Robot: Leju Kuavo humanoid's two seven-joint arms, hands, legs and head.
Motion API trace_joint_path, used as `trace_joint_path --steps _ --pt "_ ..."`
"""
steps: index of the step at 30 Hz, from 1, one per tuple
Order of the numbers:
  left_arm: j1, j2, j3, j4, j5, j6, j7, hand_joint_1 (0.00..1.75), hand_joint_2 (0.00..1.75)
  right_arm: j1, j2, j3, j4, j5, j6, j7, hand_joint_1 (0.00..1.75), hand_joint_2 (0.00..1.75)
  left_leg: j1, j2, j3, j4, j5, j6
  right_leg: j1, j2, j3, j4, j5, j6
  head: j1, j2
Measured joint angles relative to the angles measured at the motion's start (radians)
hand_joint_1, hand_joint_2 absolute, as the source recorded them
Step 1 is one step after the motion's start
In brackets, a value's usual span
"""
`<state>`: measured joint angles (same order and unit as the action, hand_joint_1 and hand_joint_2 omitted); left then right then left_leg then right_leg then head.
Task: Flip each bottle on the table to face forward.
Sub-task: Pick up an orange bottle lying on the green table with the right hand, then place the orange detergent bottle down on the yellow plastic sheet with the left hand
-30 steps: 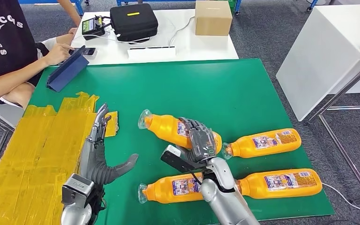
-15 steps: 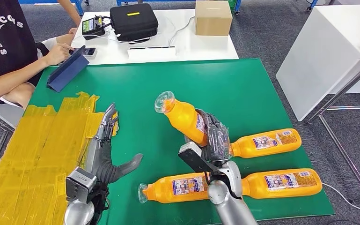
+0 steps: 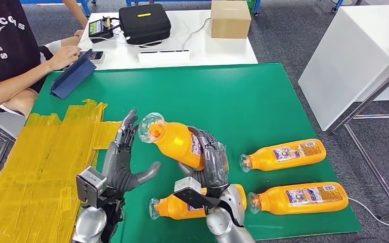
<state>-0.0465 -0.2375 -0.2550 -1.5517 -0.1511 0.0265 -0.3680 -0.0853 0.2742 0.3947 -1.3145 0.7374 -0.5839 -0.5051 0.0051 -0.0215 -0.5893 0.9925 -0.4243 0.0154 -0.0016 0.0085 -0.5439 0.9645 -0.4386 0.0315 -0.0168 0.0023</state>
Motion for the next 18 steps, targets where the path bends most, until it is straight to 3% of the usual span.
trace_joint_path --steps 12,18 --pt "-0.030 0.024 -0.029 0.068 0.157 -0.114 0.040 0.00 1.75 -0.043 0.017 0.077 0.105 0.001 -0.084 -0.013 1.75 1.75 0.000 0.000 0.000 0.000 0.000 0.000 0.000 0.000 0.000 0.000 0.000 0.000 0.000 0.000" --pt "-0.035 0.037 -0.044 0.086 0.166 -0.123 0.040 0.00 1.75 -0.059 0.017 0.098 0.143 -0.002 -0.089 -0.013 1.75 1.75 0.000 0.000 0.000 0.000 0.000 0.000 0.000 0.000 0.000 0.000 0.000 0.000 0.000 0.000"
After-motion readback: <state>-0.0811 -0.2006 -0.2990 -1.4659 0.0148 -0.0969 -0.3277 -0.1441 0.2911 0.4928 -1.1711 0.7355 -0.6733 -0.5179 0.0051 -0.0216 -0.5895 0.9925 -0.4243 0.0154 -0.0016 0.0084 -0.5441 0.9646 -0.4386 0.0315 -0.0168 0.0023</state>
